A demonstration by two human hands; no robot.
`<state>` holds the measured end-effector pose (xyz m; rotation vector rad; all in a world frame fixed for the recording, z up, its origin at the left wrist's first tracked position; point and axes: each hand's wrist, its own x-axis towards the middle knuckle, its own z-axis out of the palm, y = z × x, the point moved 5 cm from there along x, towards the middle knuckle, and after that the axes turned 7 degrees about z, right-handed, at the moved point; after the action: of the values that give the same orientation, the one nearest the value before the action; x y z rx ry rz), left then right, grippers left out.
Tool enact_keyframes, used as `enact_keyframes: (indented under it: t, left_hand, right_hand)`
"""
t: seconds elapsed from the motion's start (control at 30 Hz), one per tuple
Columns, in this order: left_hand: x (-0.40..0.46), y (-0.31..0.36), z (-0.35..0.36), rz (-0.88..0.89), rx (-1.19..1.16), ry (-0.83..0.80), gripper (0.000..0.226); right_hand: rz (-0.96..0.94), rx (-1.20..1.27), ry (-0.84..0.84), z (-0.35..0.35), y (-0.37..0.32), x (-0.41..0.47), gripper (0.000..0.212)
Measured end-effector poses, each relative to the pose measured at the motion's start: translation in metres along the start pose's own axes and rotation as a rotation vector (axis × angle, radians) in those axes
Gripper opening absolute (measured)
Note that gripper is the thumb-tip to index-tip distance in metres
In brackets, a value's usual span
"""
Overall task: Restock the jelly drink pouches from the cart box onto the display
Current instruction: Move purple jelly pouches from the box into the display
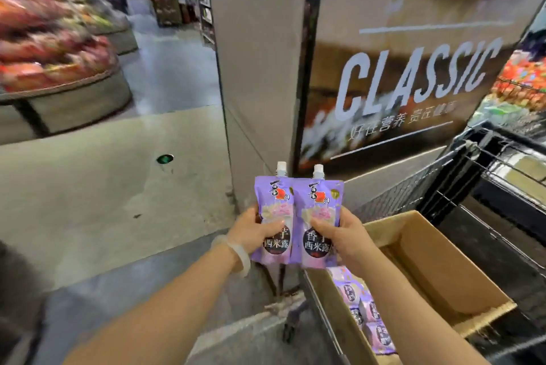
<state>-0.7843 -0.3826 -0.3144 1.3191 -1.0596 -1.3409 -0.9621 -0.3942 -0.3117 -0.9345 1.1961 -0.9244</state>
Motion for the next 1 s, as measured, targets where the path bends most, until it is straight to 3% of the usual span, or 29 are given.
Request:
enact_keyframes:
  t: [0.33, 0.43, 0.67, 1.0]
  left_hand:
    - [-0.213, 0.002, -0.255, 0.053, -0.169, 0.495, 0.033]
    - [-0.306, 0.001, -0.332, 0.07, -0.209, 0.647, 0.041]
    - [-0.503, -0.01, -0.458, 0.138, -0.237, 0.972, 0.03]
    - [-0.738, -0.051, -0.568, 0.225, -0.328, 1.42, 0.033]
  right_hand:
    - [0.006, -0.183, -0.472, 0.294, 0.038, -0.102, 0.02]
    - [0.011, -0.246, -0.614, 0.392, 0.06, -0.162, 0.03]
    - [-0.014, -0.273, -0.921, 0.573, 0.118, -0.298, 0.023]
    - [-0.008, -0.474, -1.354, 0.769, 0.202, -0.486, 0.019]
